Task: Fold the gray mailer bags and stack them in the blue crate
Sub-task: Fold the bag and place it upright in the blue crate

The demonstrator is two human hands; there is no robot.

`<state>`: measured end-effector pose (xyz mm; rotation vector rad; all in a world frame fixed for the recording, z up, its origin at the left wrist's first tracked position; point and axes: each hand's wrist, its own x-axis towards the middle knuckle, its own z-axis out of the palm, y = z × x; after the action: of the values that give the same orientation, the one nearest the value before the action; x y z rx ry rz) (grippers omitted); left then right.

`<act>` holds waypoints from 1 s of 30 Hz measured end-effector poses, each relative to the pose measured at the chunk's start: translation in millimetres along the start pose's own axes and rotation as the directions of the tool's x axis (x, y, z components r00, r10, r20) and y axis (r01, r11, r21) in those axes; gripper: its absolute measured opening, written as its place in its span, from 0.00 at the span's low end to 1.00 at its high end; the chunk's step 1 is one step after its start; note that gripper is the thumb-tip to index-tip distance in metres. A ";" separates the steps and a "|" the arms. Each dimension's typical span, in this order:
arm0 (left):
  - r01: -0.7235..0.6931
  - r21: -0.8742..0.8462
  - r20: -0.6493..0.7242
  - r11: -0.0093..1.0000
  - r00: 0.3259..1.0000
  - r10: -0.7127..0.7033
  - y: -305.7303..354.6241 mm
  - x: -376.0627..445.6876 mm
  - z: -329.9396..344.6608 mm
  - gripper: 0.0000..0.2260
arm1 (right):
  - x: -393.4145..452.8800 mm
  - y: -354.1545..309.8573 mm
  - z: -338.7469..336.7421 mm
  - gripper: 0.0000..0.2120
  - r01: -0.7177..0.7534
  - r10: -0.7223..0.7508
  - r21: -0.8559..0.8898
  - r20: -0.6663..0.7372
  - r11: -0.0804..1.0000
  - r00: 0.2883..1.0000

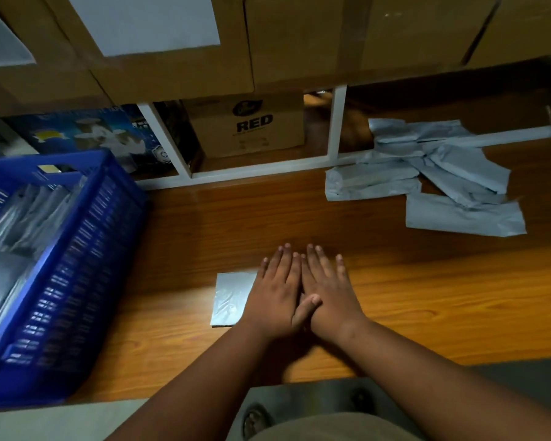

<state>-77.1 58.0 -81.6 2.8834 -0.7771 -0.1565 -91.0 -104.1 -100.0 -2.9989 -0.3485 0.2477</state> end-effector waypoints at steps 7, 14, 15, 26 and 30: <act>0.030 0.094 0.033 0.995 0.999 -0.034 -15.7 -3.3 24.0 0.41 | 4.6 2.7 13.8 0.37 0.013 -0.015 0.052 0.037 0.999 0.999; 0.031 0.087 -0.010 0.996 0.999 -0.030 -15.2 -2.6 24.6 0.41 | 5.8 2.6 12.2 0.37 0.034 -0.034 0.042 0.013 0.999 0.999; 0.033 0.082 -0.012 0.996 0.999 -0.033 -15.1 -2.0 24.6 0.41 | 6.5 3.0 13.4 0.37 0.036 -0.037 0.041 0.014 0.999 0.999; 0.136 -0.058 -0.106 0.989 0.984 -0.142 -16.1 -10.0 14.6 0.31 | -0.1 3.5 -8.8 0.36 -0.026 0.032 0.152 -0.039 0.988 0.999; 0.151 -0.063 -0.178 0.987 0.971 -0.160 -16.2 -17.9 1.4 0.30 | -6.7 -7.6 -27.6 0.34 -0.029 0.050 0.157 -0.134 0.987 0.990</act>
<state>-84.7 80.7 -84.7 2.8594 -0.5079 0.0699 -94.2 -100.8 -71.0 -2.8514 -0.2441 0.0672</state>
